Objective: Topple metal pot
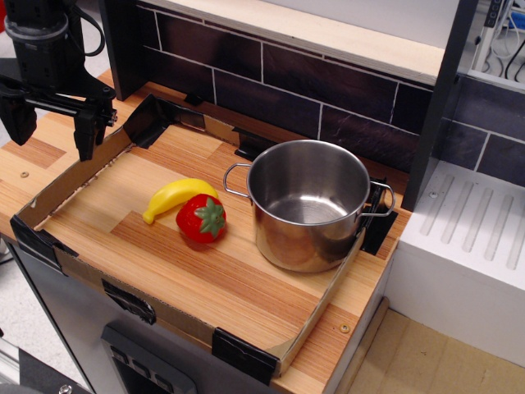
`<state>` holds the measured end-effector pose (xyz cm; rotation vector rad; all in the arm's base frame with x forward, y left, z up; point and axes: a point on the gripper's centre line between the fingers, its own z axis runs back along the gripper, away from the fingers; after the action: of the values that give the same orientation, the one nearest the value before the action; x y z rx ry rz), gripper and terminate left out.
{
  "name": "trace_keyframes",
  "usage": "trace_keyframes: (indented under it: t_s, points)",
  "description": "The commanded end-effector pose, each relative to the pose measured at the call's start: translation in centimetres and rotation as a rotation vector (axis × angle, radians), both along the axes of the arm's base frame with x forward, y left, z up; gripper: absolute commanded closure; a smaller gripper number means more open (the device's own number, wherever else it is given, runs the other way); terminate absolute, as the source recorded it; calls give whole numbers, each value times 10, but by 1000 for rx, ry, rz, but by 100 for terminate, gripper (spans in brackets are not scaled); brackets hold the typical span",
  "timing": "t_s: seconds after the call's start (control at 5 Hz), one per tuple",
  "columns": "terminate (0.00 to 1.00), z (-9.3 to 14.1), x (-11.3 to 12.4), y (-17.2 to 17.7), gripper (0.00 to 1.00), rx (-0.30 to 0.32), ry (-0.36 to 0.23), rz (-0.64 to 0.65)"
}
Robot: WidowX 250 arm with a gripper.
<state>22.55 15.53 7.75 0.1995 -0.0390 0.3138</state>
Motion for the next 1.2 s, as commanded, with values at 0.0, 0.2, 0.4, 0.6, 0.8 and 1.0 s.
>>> trace_keyframes:
  t_s: [0.0, 0.2, 0.4, 0.6, 0.8, 1.0]
  points:
    - [0, 0, 0, 0, 0, 0, 0, 0]
    - [0, 6, 14, -14, 0, 13, 47, -150]
    - [0, 26, 22, -37, 0, -22, 24, -315]
    - [0, 40, 29, -63, 0, -69, 69, -470]
    - [0, 51, 40, -91, 0, -124, 84, -616]
    - [0, 60, 45, -119, 0, -138, 23, -773]
